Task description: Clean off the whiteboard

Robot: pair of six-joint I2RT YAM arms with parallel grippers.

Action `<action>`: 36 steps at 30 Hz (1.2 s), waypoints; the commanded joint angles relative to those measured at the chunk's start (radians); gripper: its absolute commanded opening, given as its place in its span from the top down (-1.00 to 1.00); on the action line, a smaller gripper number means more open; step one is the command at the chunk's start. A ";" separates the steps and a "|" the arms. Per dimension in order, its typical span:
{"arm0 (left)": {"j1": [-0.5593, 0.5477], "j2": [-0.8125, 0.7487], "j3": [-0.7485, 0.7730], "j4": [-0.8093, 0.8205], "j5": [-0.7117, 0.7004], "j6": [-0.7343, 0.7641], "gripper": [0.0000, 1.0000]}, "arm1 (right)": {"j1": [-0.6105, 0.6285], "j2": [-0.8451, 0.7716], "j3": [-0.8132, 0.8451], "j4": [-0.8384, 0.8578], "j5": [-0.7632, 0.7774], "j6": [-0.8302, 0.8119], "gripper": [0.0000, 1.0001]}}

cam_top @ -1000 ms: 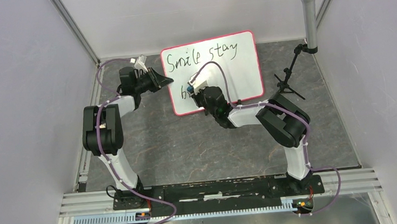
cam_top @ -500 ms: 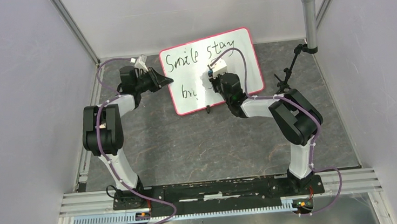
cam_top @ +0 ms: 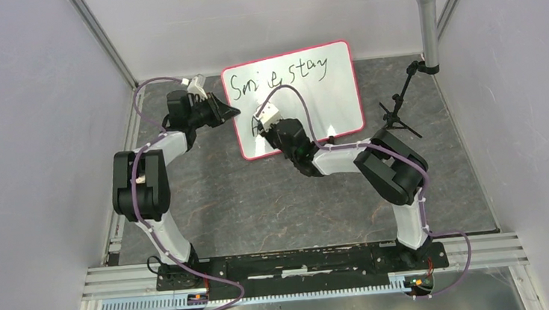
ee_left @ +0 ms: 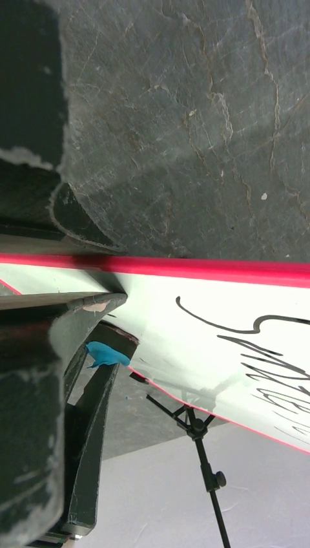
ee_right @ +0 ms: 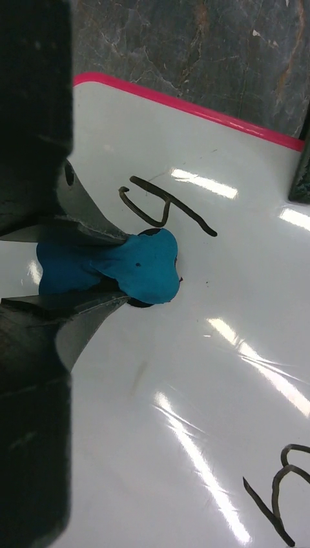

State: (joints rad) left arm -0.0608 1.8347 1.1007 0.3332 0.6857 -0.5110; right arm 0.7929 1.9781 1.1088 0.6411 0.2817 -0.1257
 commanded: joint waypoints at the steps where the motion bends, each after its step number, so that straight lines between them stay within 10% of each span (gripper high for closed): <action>1: -0.019 -0.061 -0.018 -0.005 -0.076 0.076 0.95 | -0.022 0.018 0.006 -0.060 0.015 0.016 1.00; 18: -0.019 -0.063 -0.022 -0.011 -0.095 0.091 0.95 | -0.239 -0.112 -0.238 -0.021 0.095 0.108 1.00; 36: -0.019 -0.070 -0.021 -0.011 -0.093 0.087 0.95 | -0.010 -0.007 -0.057 -0.056 0.067 0.067 1.00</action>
State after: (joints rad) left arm -0.0753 1.8111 1.0832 0.3206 0.6323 -0.4751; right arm 0.8165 1.9610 1.0328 0.6563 0.3237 -0.0681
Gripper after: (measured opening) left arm 0.283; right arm 0.319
